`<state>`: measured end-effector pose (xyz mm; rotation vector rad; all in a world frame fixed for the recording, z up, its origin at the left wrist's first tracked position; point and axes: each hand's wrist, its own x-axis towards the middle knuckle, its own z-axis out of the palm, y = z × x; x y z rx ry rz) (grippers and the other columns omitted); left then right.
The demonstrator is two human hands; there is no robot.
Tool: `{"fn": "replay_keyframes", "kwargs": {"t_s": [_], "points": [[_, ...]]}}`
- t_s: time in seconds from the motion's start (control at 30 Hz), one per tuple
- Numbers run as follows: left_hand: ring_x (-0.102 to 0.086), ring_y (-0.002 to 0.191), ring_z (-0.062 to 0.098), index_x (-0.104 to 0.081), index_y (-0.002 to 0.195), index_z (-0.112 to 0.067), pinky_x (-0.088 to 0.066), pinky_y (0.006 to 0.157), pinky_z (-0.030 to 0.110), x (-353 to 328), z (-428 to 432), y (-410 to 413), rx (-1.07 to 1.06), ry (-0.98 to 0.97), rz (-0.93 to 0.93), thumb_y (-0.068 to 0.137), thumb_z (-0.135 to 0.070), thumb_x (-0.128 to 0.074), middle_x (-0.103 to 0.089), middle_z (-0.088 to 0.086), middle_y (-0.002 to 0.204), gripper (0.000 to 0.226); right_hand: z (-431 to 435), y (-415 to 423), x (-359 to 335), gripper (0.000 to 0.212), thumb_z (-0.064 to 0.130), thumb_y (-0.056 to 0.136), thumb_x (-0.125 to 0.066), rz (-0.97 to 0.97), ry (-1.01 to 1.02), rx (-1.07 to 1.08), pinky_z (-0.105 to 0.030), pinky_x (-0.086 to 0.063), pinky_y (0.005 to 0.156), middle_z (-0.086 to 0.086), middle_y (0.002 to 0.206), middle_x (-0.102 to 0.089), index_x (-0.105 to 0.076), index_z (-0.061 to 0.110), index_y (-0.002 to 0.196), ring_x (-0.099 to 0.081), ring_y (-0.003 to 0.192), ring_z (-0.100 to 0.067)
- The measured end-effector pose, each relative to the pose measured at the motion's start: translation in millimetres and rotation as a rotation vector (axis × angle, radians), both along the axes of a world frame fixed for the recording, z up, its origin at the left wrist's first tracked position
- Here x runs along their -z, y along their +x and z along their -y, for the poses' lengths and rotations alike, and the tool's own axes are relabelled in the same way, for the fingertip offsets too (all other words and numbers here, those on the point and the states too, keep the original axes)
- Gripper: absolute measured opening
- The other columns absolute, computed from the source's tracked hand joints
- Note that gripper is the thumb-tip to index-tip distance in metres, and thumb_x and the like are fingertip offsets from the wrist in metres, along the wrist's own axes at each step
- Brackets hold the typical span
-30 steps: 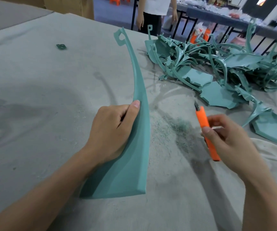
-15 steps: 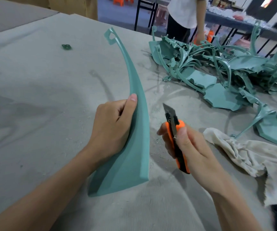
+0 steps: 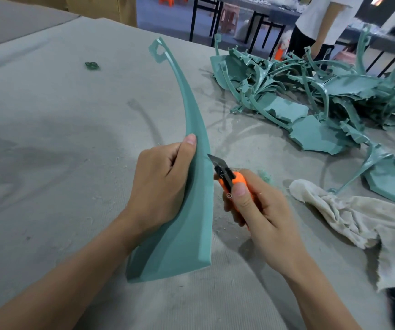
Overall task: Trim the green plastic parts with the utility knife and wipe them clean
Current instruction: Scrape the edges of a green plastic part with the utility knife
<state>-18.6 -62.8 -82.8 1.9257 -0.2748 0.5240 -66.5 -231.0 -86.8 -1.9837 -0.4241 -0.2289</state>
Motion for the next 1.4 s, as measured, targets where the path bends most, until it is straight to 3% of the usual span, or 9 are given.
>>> {"fn": "replay_keyframes", "kwargs": {"t_s": [0.17, 0.3, 0.43, 0.5, 0.6, 0.73, 0.93, 1.13, 1.4], "points": [[-0.023, 0.043, 0.01, -0.018, 0.053, -0.023, -0.018, 0.043, 0.019, -2, 1, -1, -0.017, 0.012, 0.025, 0.1, -0.035, -0.039, -0.024, -0.005, 0.046, 0.053, 1, -3, -1, 0.038, 0.058, 0.099, -0.041, 0.061, 0.014, 0.004, -0.043, -0.038, 0.052, -0.006, 0.067, -0.051, -0.067, 0.031, 0.107, -0.046, 0.057, -0.023], [-0.023, 0.042, 0.011, -0.019, 0.053, -0.023, -0.018, 0.043, 0.018, -1, 2, -4, -0.009, -0.001, 0.032, 0.1, -0.035, -0.04, -0.023, -0.006, 0.046, 0.053, 4, -3, -4, 0.034, 0.046, 0.098, -0.047, 0.065, 0.055, -0.02, -0.046, -0.036, 0.049, -0.006, 0.065, -0.051, -0.071, 0.022, 0.105, -0.045, 0.055, -0.027], [-0.021, 0.044, 0.009, -0.018, 0.055, -0.023, -0.018, 0.043, 0.019, -2, -1, 0, -0.068, -0.026, 0.003, 0.099, -0.037, -0.04, -0.022, -0.006, 0.047, 0.052, 0, -9, -7, 0.042, 0.053, 0.098, -0.047, 0.098, 0.066, -0.052, -0.029, -0.035, 0.051, 0.014, 0.068, -0.055, -0.072, 0.02, 0.103, -0.048, 0.055, -0.014], [-0.021, 0.044, 0.009, -0.018, 0.055, -0.023, -0.017, 0.042, 0.019, -5, -3, 0, -0.076, -0.021, 0.018, 0.099, -0.036, -0.04, -0.021, -0.006, 0.048, 0.052, -1, -10, -7, 0.038, 0.047, 0.098, -0.05, 0.096, 0.091, -0.054, -0.027, -0.036, 0.052, 0.014, 0.07, -0.057, -0.073, 0.017, 0.102, -0.049, 0.056, -0.013], [-0.021, 0.042, 0.01, -0.022, 0.056, -0.016, -0.017, 0.042, 0.02, -6, -2, -2, -0.038, -0.004, 0.034, 0.099, -0.038, -0.039, -0.022, -0.004, 0.047, 0.052, 0, -9, -6, 0.038, 0.038, 0.095, -0.047, 0.032, 0.205, -0.002, -0.036, -0.038, 0.049, -0.004, 0.066, -0.058, -0.073, 0.012, 0.098, -0.051, 0.056, -0.022], [-0.023, 0.041, 0.011, -0.021, 0.053, -0.016, -0.017, 0.042, 0.021, -8, -2, -6, -0.011, 0.02, 0.038, 0.1, -0.037, -0.04, -0.024, -0.001, 0.046, 0.054, 0, -7, -11, 0.038, 0.047, 0.095, -0.043, -0.085, 0.376, 0.035, -0.024, -0.038, 0.05, -0.011, 0.066, -0.051, -0.073, 0.023, 0.099, -0.046, 0.056, -0.017], [-0.03, 0.038, 0.017, -0.024, 0.05, -0.02, -0.018, 0.042, 0.02, -10, 3, -11, 0.002, 0.138, 0.063, 0.1, -0.035, -0.039, -0.026, 0.0, 0.04, 0.054, -3, -7, -13, 0.021, 0.042, 0.07, -0.076, -0.358, 0.487, -0.015, -0.02, -0.038, 0.048, 0.002, 0.057, -0.047, -0.07, 0.023, 0.076, -0.041, 0.049, -0.012], [-0.031, 0.038, 0.014, -0.026, 0.048, -0.023, -0.019, 0.042, 0.018, -8, 4, -12, 0.056, 0.163, 0.033, 0.098, -0.036, -0.039, -0.026, -0.006, 0.038, 0.054, -4, -7, -14, 0.012, 0.03, 0.073, -0.075, -0.502, 0.595, -0.168, -0.018, -0.039, 0.045, 0.003, 0.052, -0.048, -0.069, 0.021, 0.069, -0.043, 0.042, -0.009], [-0.03, 0.039, 0.016, -0.022, 0.049, -0.023, -0.019, 0.044, 0.022, -10, 4, -14, 0.049, 0.241, 0.053, 0.098, -0.037, -0.038, -0.021, -0.006, 0.039, 0.053, -2, -7, -17, 0.011, 0.029, 0.069, -0.075, -0.532, 0.597, -0.185, -0.019, -0.037, 0.043, 0.003, 0.051, -0.044, -0.069, 0.019, 0.07, -0.041, 0.04, -0.009]]}}
